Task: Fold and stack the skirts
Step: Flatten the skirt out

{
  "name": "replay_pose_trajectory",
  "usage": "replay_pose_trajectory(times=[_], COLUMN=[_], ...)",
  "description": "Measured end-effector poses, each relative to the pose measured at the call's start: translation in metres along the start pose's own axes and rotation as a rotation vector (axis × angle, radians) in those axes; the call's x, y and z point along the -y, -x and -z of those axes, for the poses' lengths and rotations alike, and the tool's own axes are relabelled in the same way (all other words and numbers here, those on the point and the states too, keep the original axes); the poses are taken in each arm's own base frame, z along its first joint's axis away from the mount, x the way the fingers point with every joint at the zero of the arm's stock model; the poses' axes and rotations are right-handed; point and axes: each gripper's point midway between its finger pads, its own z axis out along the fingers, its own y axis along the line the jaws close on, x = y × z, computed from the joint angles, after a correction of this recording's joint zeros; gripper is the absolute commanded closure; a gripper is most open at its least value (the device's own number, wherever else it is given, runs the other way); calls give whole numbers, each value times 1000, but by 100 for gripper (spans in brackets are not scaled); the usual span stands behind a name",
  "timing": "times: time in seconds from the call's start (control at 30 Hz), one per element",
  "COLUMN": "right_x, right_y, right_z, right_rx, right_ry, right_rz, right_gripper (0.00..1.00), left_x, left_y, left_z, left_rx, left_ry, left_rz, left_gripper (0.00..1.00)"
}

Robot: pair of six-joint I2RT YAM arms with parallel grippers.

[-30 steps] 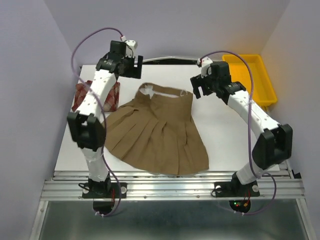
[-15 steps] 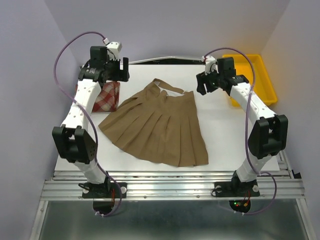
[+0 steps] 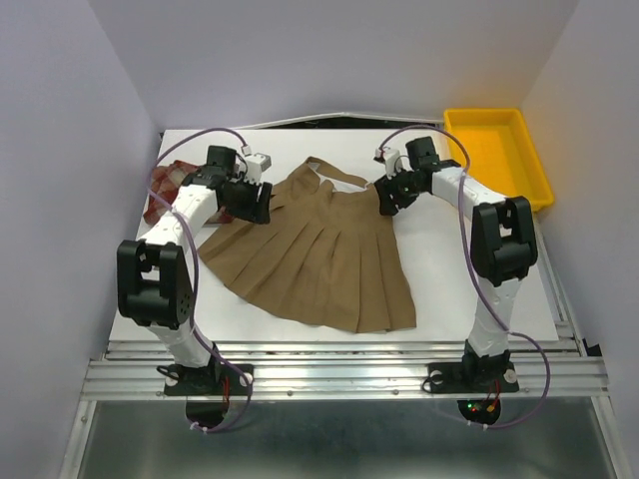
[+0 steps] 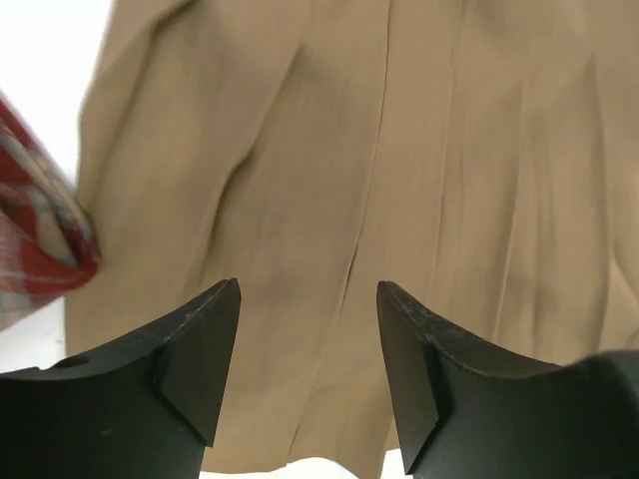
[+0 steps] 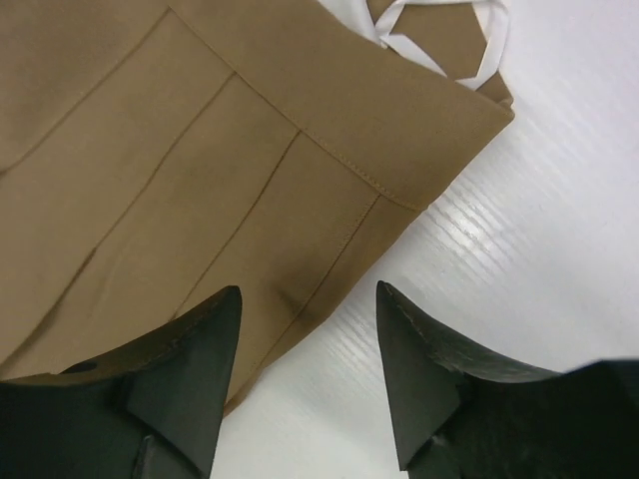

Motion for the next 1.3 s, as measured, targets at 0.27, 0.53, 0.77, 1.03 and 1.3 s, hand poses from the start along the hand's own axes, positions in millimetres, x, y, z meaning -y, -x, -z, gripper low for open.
replay_pose_trajectory(times=[0.27,0.53,0.77,1.03,1.3], right_x=[-4,-38,-117,-234,-126], right_y=[-53,-110,-167,-121,-7], right_z=[-14,18,64,95,115], right_rx=[-112,-225,-391,-275,50], right_ry=[10,87,342,617,274], right_rz=[43,126,103,113,60], right_gripper=[61,66,66,55,46], left_x=[15,41,73,104,99], left_y=[-39,-70,8,111,70], left_z=[-22,-80,-140,-206,-101], left_rx=[-117,-288,-224,-21,-60], left_ry=[-38,-84,-160,-226,-159], left_rz=[-51,-97,-146,-283,-297], left_gripper=[42,44,39,15,16])
